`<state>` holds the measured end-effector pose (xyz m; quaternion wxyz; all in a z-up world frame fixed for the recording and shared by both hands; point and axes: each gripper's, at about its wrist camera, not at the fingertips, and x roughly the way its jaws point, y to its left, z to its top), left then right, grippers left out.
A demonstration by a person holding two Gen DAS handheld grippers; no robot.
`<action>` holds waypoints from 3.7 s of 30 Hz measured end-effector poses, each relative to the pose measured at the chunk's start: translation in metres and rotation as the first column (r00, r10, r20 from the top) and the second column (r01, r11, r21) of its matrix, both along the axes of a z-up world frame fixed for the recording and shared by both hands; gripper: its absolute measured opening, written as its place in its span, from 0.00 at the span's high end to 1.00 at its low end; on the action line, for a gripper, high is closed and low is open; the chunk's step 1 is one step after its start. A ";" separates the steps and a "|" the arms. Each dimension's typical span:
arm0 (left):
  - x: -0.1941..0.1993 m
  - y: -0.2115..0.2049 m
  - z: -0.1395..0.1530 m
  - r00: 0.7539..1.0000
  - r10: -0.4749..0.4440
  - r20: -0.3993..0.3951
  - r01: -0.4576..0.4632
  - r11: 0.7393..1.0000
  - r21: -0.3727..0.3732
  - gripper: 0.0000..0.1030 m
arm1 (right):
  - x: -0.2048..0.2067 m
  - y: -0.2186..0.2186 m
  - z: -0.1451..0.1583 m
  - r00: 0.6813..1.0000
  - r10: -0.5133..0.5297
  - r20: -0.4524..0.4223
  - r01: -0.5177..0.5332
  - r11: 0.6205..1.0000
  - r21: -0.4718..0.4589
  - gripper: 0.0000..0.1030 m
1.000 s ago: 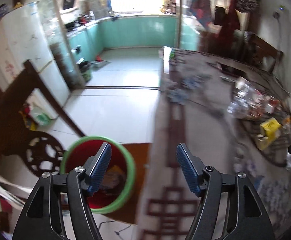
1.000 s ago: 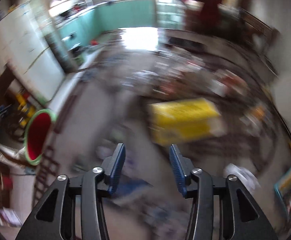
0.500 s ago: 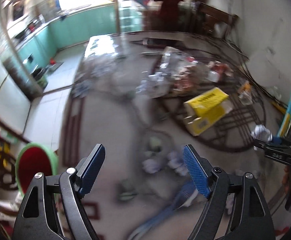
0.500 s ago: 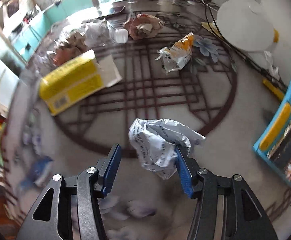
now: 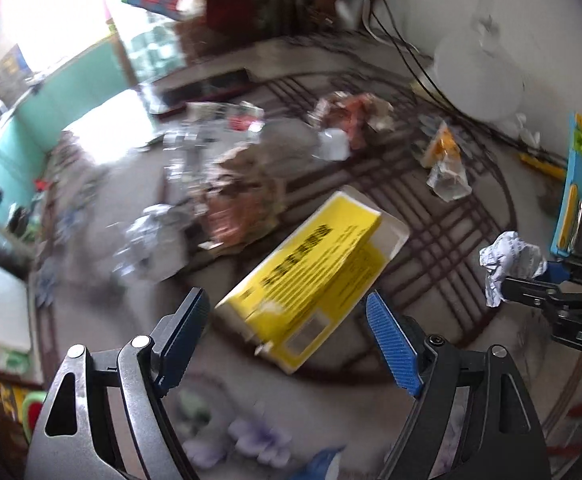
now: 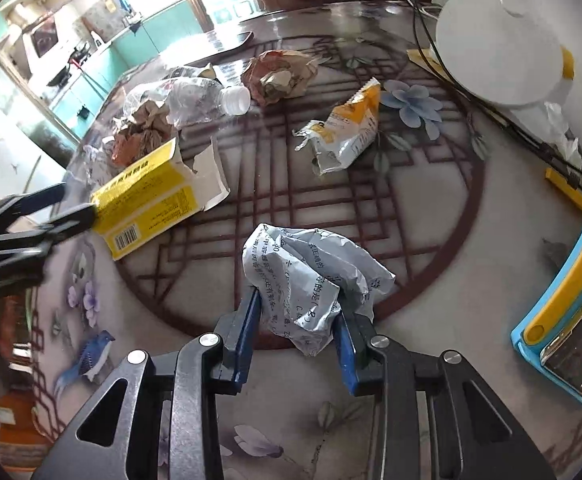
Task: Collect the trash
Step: 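Grasp the yellow box with the left tool while the right tool grasps the crumpled foil paper, then carry the yellow box with the left tool while the right tool carries the foil paper to the bucket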
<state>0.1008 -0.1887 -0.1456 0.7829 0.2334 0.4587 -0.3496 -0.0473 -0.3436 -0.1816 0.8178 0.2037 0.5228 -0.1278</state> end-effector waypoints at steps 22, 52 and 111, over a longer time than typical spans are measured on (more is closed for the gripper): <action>-0.002 0.032 0.008 0.974 0.120 -0.191 -0.136 0.988 -0.073 0.63 | 0.006 0.007 0.031 0.997 0.018 0.073 -0.018 1.000 0.002 0.68; -0.016 0.208 0.019 0.905 0.360 -0.227 -0.391 0.914 -0.109 0.63 | 0.050 0.145 0.062 0.971 0.213 0.109 -0.206 0.976 -0.073 0.68; 0.042 0.494 -0.032 0.600 0.762 -0.243 -0.788 0.615 -0.017 0.63 | 0.212 0.481 0.058 0.699 0.698 0.155 -0.695 0.714 -0.077 0.68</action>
